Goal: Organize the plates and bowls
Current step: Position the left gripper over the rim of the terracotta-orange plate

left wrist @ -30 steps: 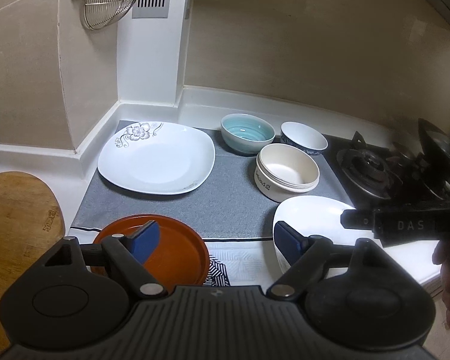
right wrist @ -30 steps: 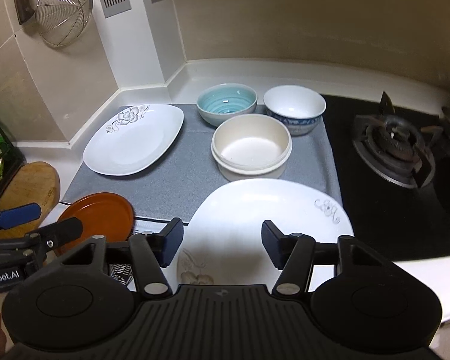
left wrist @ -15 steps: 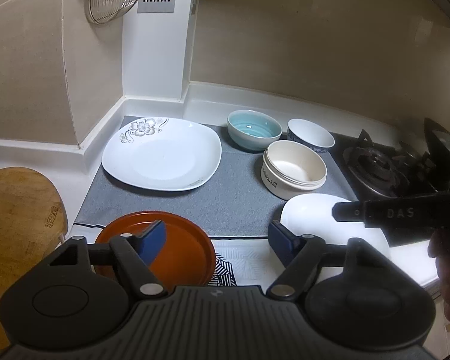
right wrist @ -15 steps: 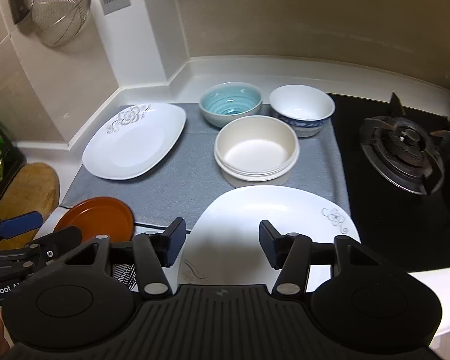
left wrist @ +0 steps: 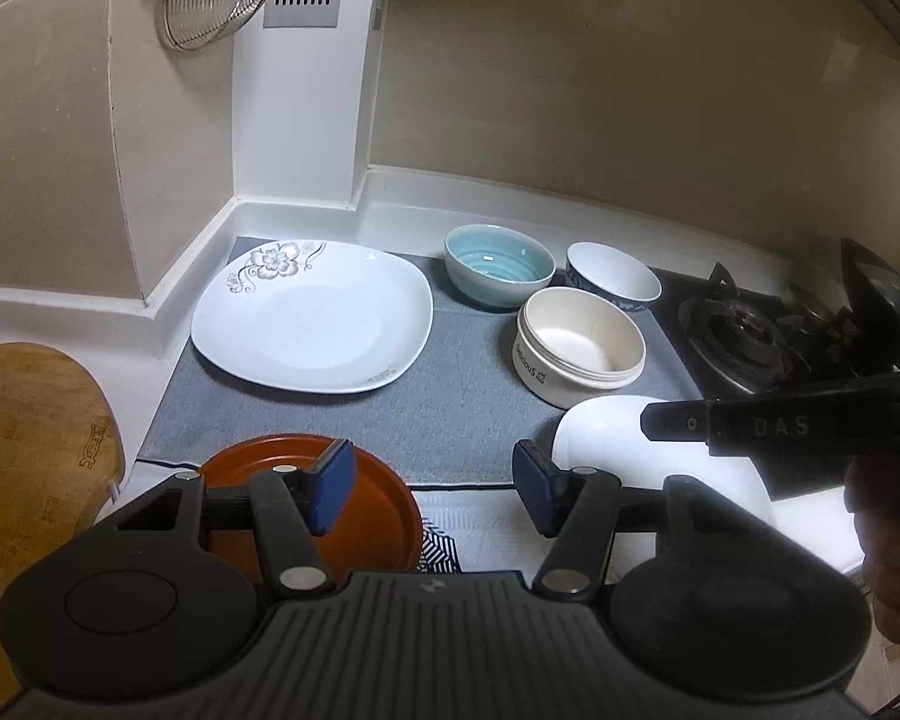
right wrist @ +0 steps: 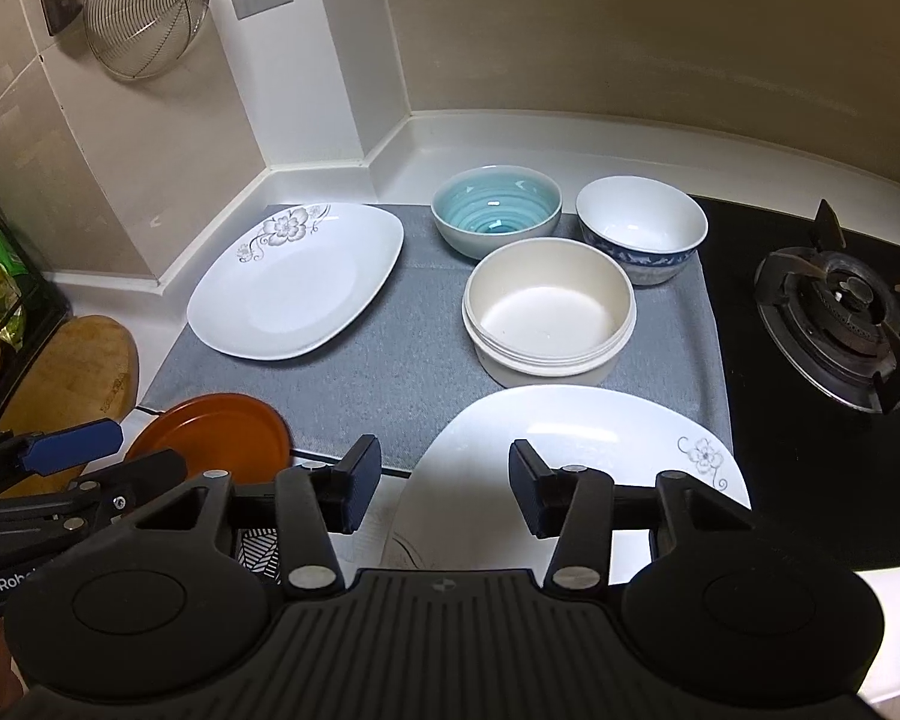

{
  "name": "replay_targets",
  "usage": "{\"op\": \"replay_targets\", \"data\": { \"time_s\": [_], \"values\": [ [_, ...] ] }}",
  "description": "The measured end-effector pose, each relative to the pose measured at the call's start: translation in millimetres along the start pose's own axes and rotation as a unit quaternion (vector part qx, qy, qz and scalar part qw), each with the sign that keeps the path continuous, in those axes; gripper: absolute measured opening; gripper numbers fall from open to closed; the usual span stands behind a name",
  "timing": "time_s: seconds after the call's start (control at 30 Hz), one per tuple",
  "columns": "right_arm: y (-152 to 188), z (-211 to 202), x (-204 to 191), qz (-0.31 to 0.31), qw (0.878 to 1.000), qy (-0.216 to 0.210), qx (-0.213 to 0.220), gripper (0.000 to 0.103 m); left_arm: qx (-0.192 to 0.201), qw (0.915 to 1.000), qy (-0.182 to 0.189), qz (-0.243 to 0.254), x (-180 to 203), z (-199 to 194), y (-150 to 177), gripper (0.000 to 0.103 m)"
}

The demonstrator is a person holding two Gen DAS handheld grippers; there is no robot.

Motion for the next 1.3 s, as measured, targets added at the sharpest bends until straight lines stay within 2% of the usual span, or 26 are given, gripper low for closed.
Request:
{"op": "replay_targets", "data": {
  "time_s": [0.6,1.3],
  "values": [
    [-3,1,4,0.003,1.000,-0.001,-0.004,0.050,-0.007,0.9999,-0.006,-0.012,-2,2,0,0.064],
    [0,7,11,0.027,1.000,0.007,-0.007,0.051,-0.012,0.9998,0.012,0.003,2,8,-2,0.064]
  ]
}}
Point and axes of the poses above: each gripper's, at about its wrist camera, not at the fingertips, and z roughly the way its jaws point, x to its right, y to its underside, the point moved 1 cm from there along z, roughly the way its jaws point, and after that the axes turned 7 degrees about z, right-handed, at the moved point
